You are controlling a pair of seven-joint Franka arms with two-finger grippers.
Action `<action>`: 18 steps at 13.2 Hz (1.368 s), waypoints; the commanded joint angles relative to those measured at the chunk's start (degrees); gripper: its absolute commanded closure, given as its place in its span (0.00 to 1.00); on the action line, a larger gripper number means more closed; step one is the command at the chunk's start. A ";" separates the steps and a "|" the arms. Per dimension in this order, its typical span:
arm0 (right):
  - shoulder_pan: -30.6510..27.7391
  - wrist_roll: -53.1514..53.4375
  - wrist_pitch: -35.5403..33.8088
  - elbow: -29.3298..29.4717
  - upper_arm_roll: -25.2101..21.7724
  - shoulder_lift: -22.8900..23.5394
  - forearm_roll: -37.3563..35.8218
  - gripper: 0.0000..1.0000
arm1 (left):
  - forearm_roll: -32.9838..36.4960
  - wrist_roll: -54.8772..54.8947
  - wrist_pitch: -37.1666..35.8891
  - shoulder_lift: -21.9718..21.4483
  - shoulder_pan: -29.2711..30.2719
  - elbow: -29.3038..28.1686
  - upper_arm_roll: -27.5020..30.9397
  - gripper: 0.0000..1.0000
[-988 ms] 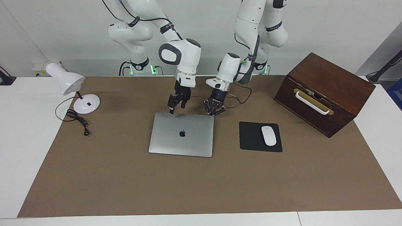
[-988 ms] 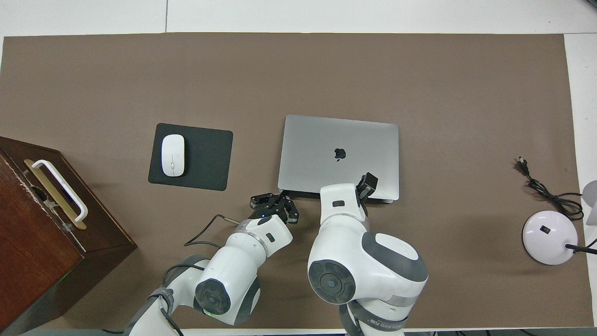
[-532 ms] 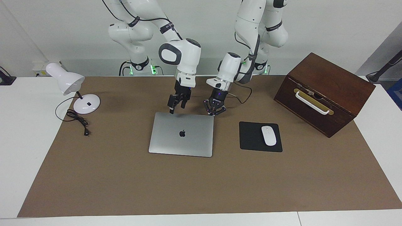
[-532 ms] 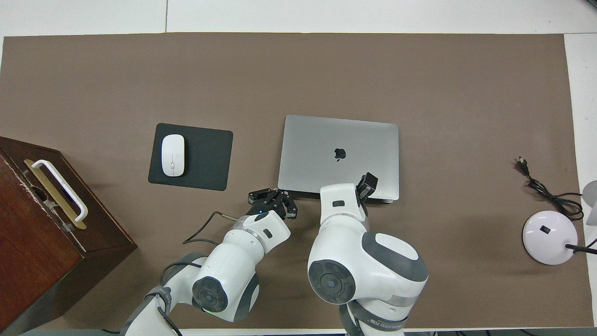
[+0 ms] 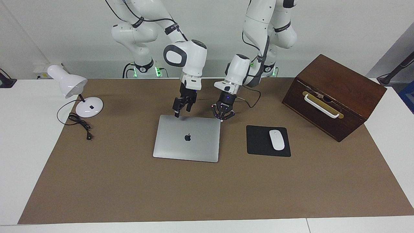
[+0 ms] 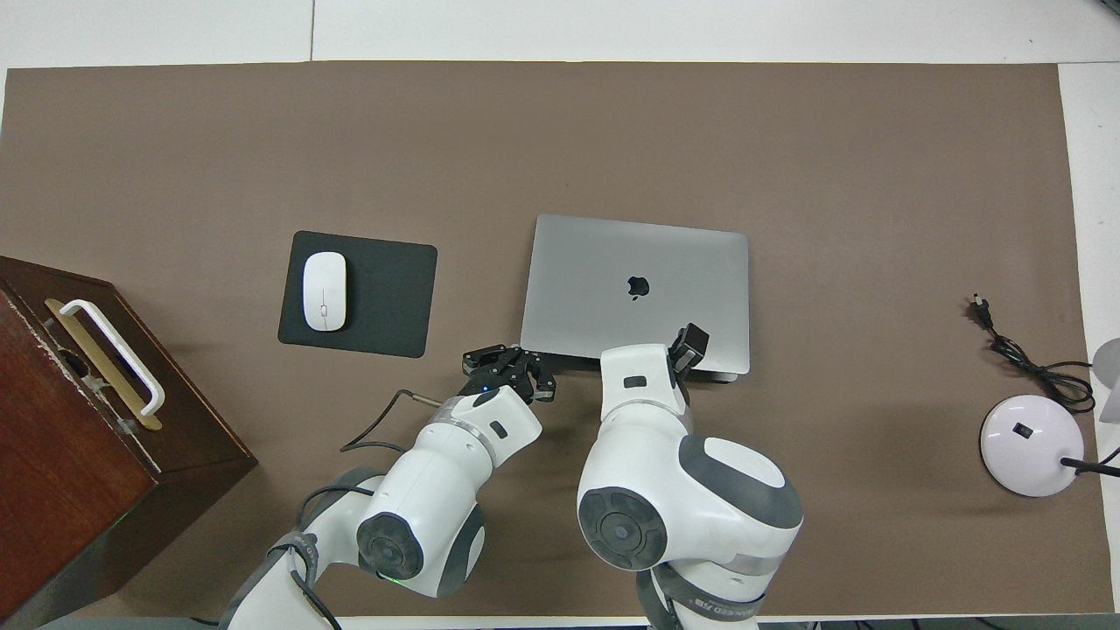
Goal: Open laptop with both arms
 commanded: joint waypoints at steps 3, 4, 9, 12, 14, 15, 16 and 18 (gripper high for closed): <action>-0.63 1.37 1.06 -0.14 0.49 0.13 -1.81 0.00 | -1.40 1.51 0.25 5.31 0.68 3.92 -0.04 1.00; -0.63 1.37 1.06 -0.05 0.49 0.13 -1.81 0.00 | -1.40 1.51 0.25 5.39 0.59 3.92 -0.04 1.00; -0.63 1.28 1.06 -0.14 0.49 0.13 -1.81 0.00 | -1.40 1.69 0.25 5.40 0.41 3.92 -0.04 1.00; -0.63 1.28 1.06 -0.14 0.49 0.13 -1.81 0.00 | -1.40 1.86 0.25 5.75 0.33 3.92 -0.04 1.00; -0.63 1.28 1.06 -0.05 0.49 0.22 -1.81 0.00 | -1.40 1.86 0.25 5.75 0.24 3.83 -0.04 1.00; -0.63 1.28 1.41 -0.14 0.49 0.22 -1.81 0.00 | -1.40 1.86 0.25 5.75 0.24 3.83 -0.04 1.00; -0.72 1.28 2.80 -0.14 0.49 0.57 -1.81 0.00 | -1.40 1.86 0.25 5.75 0.24 3.91 -0.04 1.00; -1.07 1.37 5.70 0.39 -0.03 1.62 -1.81 0.00 | -1.40 1.86 0.25 5.75 0.24 3.83 -0.04 1.00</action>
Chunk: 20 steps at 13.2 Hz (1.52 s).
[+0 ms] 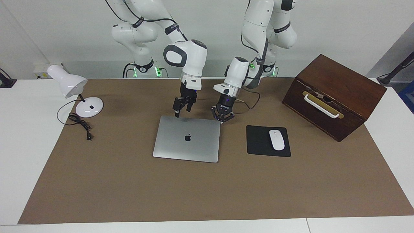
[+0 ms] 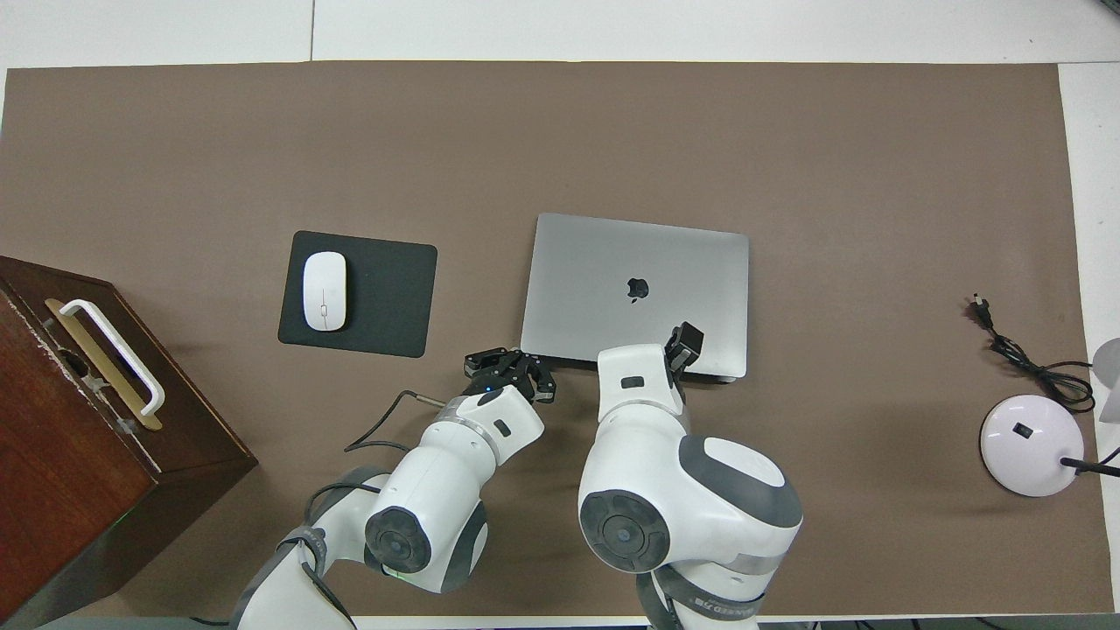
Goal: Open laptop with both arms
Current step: 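Lift the laptop lid edge upward with the right gripper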
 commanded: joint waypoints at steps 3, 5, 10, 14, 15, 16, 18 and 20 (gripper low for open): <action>-1.04 1.72 4.61 0.66 -0.07 3.19 -1.90 0.00 | -1.39 1.84 -0.07 3.54 0.24 3.42 0.10 1.00; -0.95 1.72 4.70 1.98 -0.07 4.24 -1.90 0.00 | -1.39 1.84 -0.07 3.54 0.24 3.42 0.10 1.00; -0.42 3.29 6.99 5.40 -0.07 8.45 -3.65 0.00 | -1.39 1.93 -0.07 3.55 0.15 3.42 0.10 1.00; -0.42 4.18 7.25 5.59 -0.07 9.87 -7.42 0.00 | -1.39 1.93 -0.07 3.72 -0.02 3.42 0.10 1.00; -0.42 5.31 8.21 5.59 -0.16 10.05 -8.22 0.00 | -1.39 1.93 -0.07 3.72 -0.03 3.42 0.10 1.00; -0.42 5.84 8.74 5.59 -0.16 10.48 -8.92 0.00 | -1.39 1.93 -0.07 3.72 -0.11 3.33 0.10 1.00; -0.60 7.16 8.83 5.94 -0.16 12.06 -11.38 0.00 | -1.39 1.93 -0.07 3.72 -0.11 3.33 0.10 1.00; -0.60 8.66 8.83 6.99 -0.24 12.77 -14.28 0.00 | -1.39 1.93 -0.07 3.98 -0.11 3.33 0.10 1.00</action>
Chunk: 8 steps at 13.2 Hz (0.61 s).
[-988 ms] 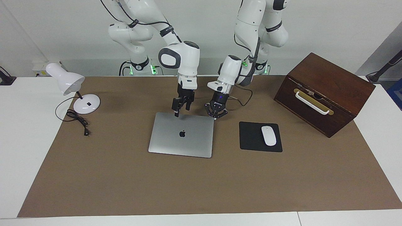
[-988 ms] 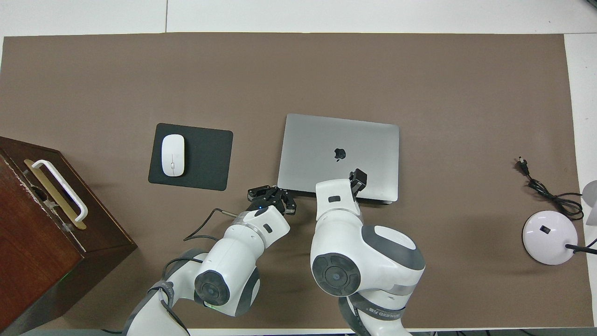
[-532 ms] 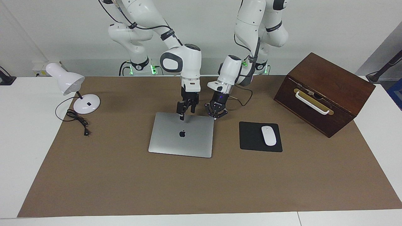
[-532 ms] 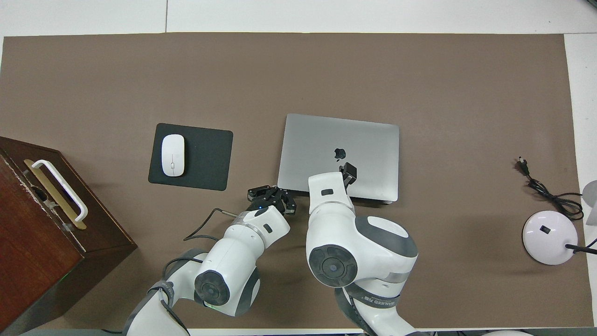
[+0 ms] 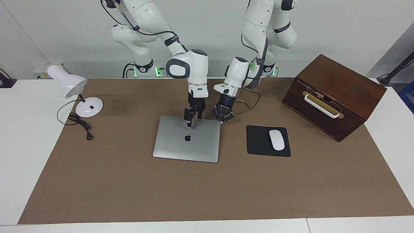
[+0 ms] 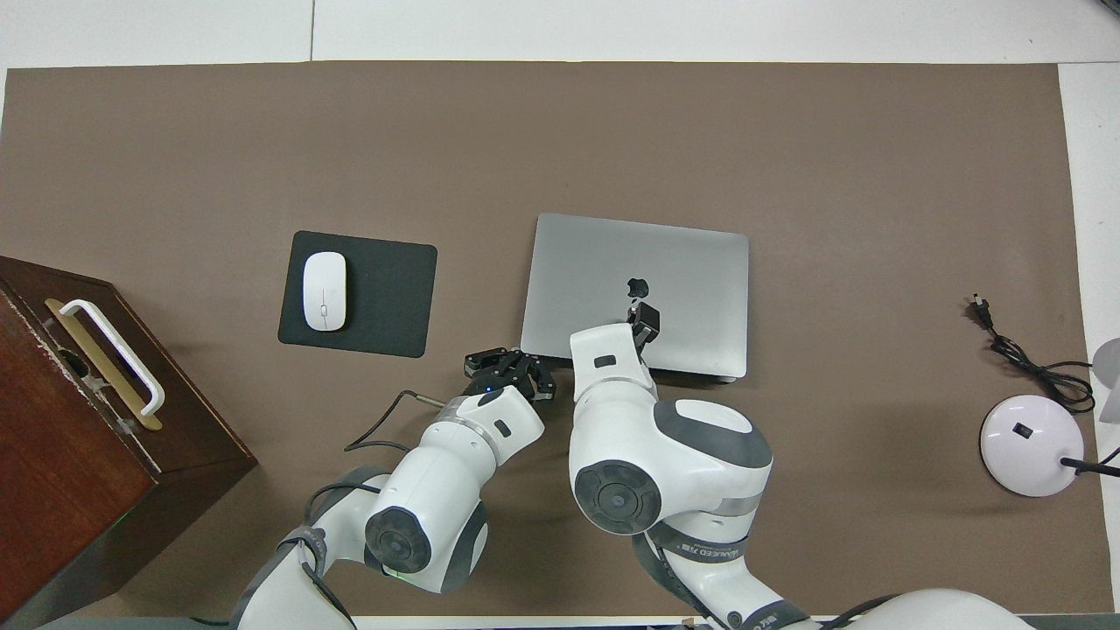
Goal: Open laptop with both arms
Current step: 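Lift the laptop lid edge upward with the right gripper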
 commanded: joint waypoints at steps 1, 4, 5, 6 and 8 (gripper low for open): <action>-0.46 2.01 0.98 2.53 0.02 2.10 -3.62 0.00 | -1.38 1.60 -0.06 4.06 -0.11 3.33 0.11 1.00; -0.46 1.74 0.46 3.76 0.02 2.63 -3.89 0.00 | -1.38 1.60 -0.06 4.32 -0.11 3.42 0.20 1.00; -0.37 1.74 0.46 3.94 0.02 2.63 -4.15 0.00 | -1.38 1.60 -0.06 4.32 -0.11 3.42 0.20 1.00; -0.37 1.65 0.37 4.29 0.02 2.72 -4.24 0.00 | -1.38 1.60 -0.06 4.32 -0.11 3.42 0.20 1.00; -0.37 1.57 0.11 4.99 0.02 2.89 -4.24 0.00 | -1.38 1.60 -0.06 4.32 -0.11 3.33 0.20 1.00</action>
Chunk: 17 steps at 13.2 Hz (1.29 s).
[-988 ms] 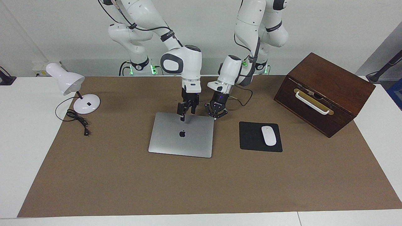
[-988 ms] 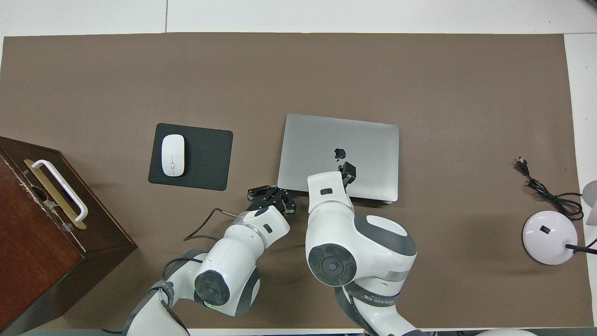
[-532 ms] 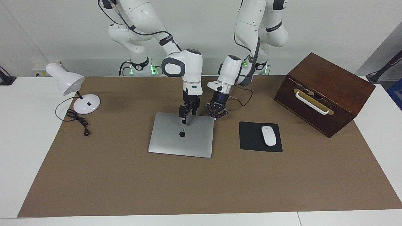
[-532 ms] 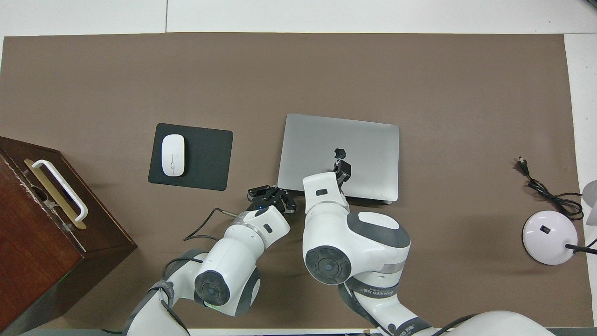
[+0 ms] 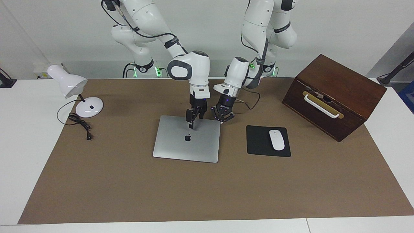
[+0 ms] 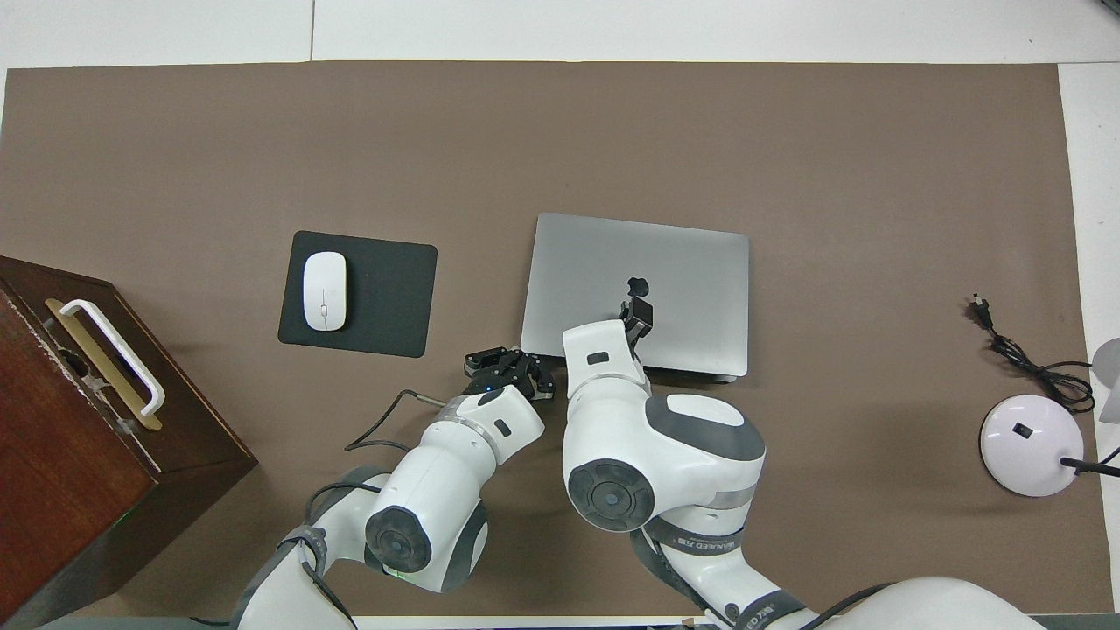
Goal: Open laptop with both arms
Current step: 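Lift the laptop lid edge upward with the right gripper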
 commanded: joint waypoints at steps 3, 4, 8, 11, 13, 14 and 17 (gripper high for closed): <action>-0.49 -0.50 -0.86 5.02 -0.13 1.99 -3.71 0.00 | -1.38 1.58 -0.07 4.34 -0.11 3.23 0.16 1.00; -0.57 -1.56 -1.30 5.72 -0.22 2.08 -3.71 0.00 | -1.38 1.58 -0.07 4.34 -0.11 3.23 0.16 1.00; -0.75 -5.87 -1.30 6.95 -1.62 2.08 -3.63 0.00 | -1.38 1.67 -0.07 4.42 -0.20 3.23 0.16 1.00; -0.92 -6.57 -1.30 7.83 -1.80 2.08 -3.37 0.00 | -1.38 1.67 -0.07 4.43 -0.20 3.23 0.16 1.00; -1.01 -8.33 -1.21 8.36 -2.32 2.08 -2.92 0.00 | -1.38 1.67 -0.07 4.43 -0.20 3.23 0.16 1.00; -1.01 -8.60 -1.21 8.89 -2.50 2.08 -2.84 0.00 | -1.38 1.67 -0.07 4.43 -0.20 3.23 0.16 1.00; -1.10 -9.04 -1.39 10.12 -2.50 2.34 -2.75 0.00 | -1.38 1.93 -0.07 4.43 -0.20 3.14 0.16 1.00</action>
